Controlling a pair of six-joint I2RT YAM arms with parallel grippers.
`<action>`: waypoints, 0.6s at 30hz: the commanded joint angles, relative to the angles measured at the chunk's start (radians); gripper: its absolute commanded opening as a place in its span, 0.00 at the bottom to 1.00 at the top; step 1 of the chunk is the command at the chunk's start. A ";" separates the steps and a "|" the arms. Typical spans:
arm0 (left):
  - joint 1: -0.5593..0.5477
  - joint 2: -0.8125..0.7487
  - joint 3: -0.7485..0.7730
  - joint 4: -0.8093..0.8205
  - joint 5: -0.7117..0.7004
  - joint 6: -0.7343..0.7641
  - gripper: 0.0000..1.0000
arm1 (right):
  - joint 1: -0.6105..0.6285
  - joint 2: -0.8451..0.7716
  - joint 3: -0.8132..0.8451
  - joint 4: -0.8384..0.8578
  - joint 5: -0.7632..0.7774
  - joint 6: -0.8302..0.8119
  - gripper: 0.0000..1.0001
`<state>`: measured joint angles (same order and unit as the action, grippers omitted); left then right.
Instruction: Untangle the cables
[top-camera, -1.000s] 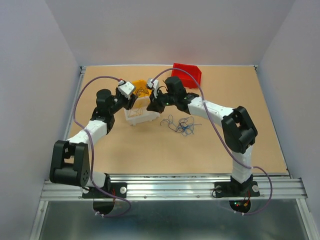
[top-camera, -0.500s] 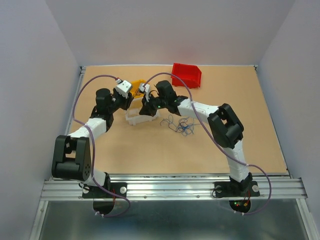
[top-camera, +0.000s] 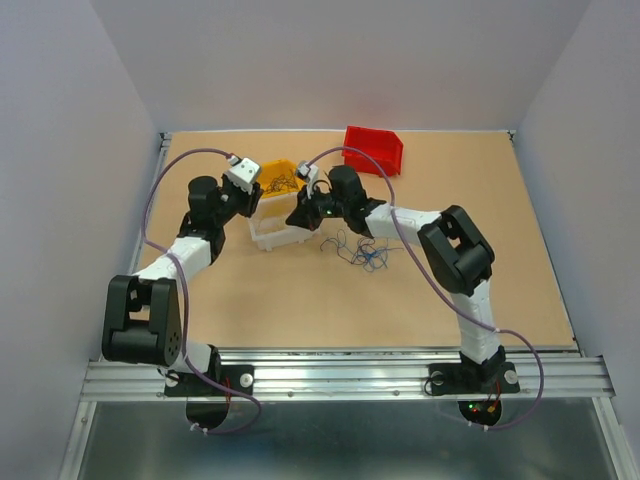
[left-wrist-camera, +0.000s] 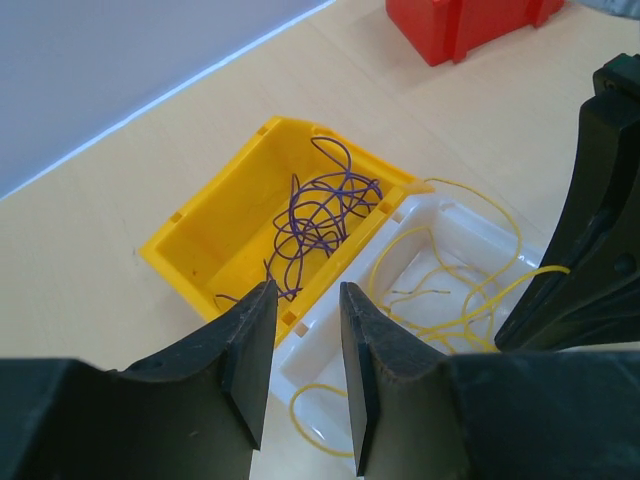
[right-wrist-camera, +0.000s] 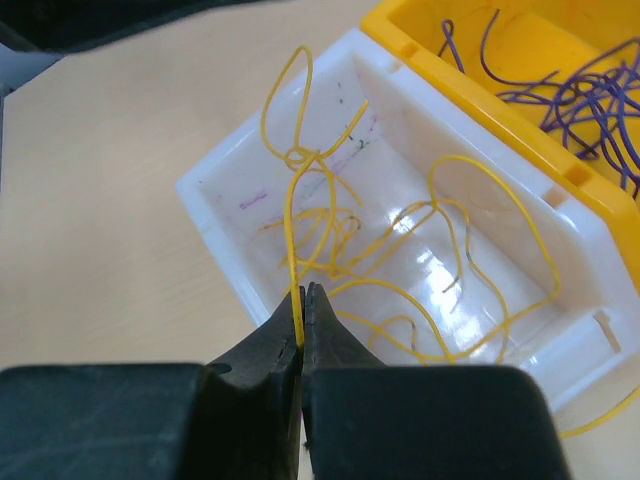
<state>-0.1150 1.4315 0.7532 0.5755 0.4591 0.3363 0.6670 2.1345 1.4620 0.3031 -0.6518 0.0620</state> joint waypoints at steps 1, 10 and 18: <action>0.008 -0.072 0.008 0.032 -0.016 0.023 0.42 | -0.033 -0.074 -0.075 0.123 -0.040 0.056 0.01; 0.008 -0.005 0.066 -0.055 0.049 0.047 0.29 | -0.069 -0.088 -0.109 0.146 -0.088 0.076 0.01; 0.008 0.099 0.118 -0.196 0.067 0.092 0.13 | -0.060 -0.058 -0.014 -0.002 -0.068 0.002 0.01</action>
<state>-0.1097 1.5093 0.8322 0.4423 0.4992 0.3893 0.5949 2.1021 1.3731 0.3302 -0.7074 0.1032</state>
